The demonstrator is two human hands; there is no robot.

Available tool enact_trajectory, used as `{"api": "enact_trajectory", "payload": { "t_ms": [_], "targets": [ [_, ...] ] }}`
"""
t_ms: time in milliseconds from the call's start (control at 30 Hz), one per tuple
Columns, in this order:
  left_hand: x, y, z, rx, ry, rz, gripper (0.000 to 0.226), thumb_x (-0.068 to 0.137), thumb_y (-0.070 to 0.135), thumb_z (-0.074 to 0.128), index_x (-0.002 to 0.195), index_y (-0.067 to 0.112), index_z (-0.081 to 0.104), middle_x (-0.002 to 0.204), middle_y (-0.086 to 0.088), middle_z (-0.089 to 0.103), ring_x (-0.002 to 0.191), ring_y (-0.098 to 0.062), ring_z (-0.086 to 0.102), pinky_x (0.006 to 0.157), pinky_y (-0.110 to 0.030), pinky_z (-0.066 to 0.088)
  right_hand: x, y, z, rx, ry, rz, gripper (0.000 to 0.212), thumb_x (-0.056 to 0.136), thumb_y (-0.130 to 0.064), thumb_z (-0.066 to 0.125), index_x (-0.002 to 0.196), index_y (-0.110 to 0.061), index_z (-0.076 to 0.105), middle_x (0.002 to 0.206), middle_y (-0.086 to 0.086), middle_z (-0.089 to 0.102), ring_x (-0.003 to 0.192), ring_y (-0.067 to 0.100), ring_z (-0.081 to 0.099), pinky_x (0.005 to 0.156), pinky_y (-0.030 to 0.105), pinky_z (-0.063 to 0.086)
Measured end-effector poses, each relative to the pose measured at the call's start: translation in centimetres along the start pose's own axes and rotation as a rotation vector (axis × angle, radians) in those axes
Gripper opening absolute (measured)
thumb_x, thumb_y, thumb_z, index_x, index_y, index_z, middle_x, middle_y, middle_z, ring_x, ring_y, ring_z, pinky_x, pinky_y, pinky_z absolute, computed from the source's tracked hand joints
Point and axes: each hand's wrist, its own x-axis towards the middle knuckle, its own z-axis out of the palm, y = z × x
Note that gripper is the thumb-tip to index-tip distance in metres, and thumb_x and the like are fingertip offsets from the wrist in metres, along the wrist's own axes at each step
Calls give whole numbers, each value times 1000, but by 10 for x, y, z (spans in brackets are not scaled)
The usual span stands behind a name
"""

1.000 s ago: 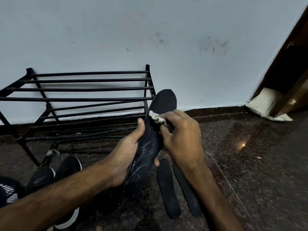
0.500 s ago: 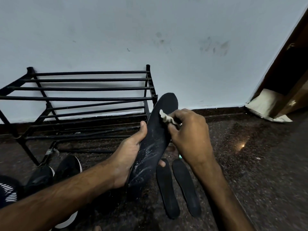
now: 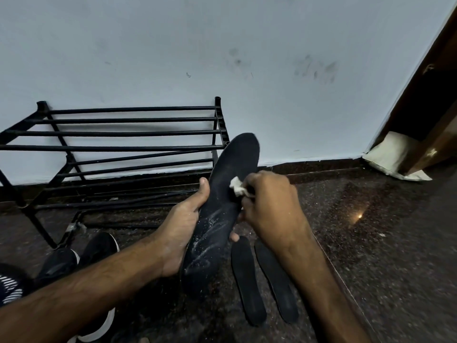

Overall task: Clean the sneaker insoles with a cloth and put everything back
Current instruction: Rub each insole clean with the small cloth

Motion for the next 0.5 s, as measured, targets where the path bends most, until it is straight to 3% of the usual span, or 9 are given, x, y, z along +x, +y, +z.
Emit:
{"api": "enact_trajectory", "payload": {
  "t_ms": [67, 167, 267, 367, 500],
  "targets": [
    [-1, 1, 2, -58, -20, -8, 65, 95, 59, 40, 88, 9, 79, 79, -17, 72, 57, -26, 67, 53, -31, 58, -5, -11, 7, 125, 27, -81, 16, 85, -12, 65, 99, -17, 71, 95, -2, 64, 85, 15, 60, 81, 26, 49],
    [0, -4, 4, -30, -20, 2, 62, 97, 56, 39, 90, 8, 78, 78, -18, 71, 60, -28, 68, 57, -33, 58, -5, -16, 15, 221, 151, -146, 20, 86, -8, 69, 105, -14, 72, 98, -4, 64, 86, 6, 57, 84, 12, 44],
    [0, -5, 3, 79, -20, 13, 66, 97, 59, 36, 96, 6, 76, 85, -21, 70, 57, -31, 62, 60, -36, 56, 2, 0, 12, 187, 229, -81, 23, 85, -5, 69, 107, -13, 71, 102, -2, 64, 88, 6, 56, 88, 15, 44],
    [1, -4, -3, 83, -15, 25, 67, 96, 61, 37, 106, 8, 75, 106, -24, 70, 59, -32, 62, 71, -40, 52, 6, 9, 6, 108, 158, 0, 22, 86, -8, 66, 106, -17, 71, 101, -3, 64, 90, 12, 59, 89, 27, 50],
    [-3, -5, 2, 33, -43, 4, 59, 96, 53, 39, 96, 5, 73, 74, -23, 67, 55, -31, 62, 55, -34, 55, -3, -11, 12, 229, 111, -174, 20, 86, -7, 67, 104, -13, 73, 97, -4, 64, 88, 10, 60, 87, 25, 52]
  ]
}}
